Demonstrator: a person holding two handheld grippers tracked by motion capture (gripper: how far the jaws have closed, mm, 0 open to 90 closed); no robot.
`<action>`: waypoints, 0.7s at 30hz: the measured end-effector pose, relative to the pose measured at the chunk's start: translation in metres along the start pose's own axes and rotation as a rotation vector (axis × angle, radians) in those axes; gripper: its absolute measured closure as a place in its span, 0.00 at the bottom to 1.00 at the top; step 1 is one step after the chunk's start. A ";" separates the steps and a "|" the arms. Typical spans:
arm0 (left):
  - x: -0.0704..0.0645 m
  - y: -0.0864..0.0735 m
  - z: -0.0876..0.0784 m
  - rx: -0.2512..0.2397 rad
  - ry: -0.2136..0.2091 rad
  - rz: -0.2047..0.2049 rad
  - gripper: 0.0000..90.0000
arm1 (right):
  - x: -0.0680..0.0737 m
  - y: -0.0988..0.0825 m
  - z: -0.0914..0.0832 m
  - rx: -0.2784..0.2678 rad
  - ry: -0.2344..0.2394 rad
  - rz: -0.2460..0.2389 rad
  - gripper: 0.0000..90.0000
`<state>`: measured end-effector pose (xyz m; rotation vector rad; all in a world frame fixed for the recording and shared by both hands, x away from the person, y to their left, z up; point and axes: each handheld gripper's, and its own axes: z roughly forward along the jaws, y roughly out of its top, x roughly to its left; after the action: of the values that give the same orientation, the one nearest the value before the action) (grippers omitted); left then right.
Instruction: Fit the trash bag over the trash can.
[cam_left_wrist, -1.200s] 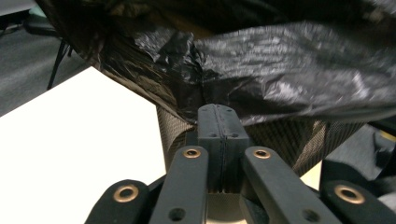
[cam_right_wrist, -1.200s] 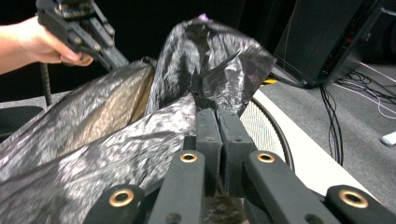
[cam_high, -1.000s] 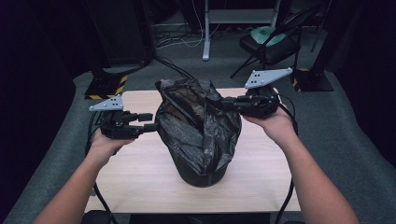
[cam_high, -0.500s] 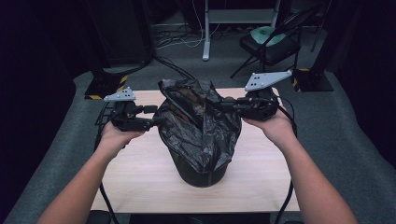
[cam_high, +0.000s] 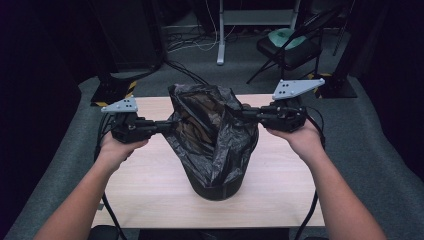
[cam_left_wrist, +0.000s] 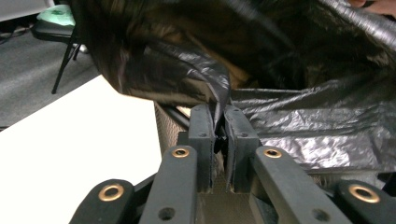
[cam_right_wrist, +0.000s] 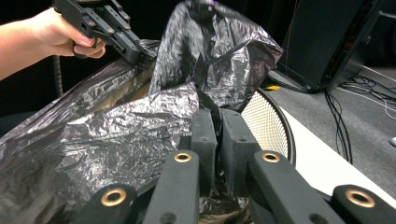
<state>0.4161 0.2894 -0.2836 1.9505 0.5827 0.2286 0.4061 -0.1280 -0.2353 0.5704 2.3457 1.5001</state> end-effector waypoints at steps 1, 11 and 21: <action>0.000 -0.004 -0.003 -0.001 0.000 -0.002 0.94 | 0.002 -0.005 -0.005 -0.005 0.002 0.000 0.93; 0.010 -0.039 -0.005 0.001 0.010 -0.060 0.96 | 0.001 -0.043 -0.028 -0.028 -0.017 0.049 0.93; 0.017 -0.044 0.005 0.009 0.039 -0.080 0.96 | -0.019 -0.078 -0.043 -0.041 -0.064 0.150 0.88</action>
<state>0.4192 0.3088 -0.3269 1.9309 0.6863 0.2143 0.3904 -0.2010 -0.2877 0.7874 2.2621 1.5651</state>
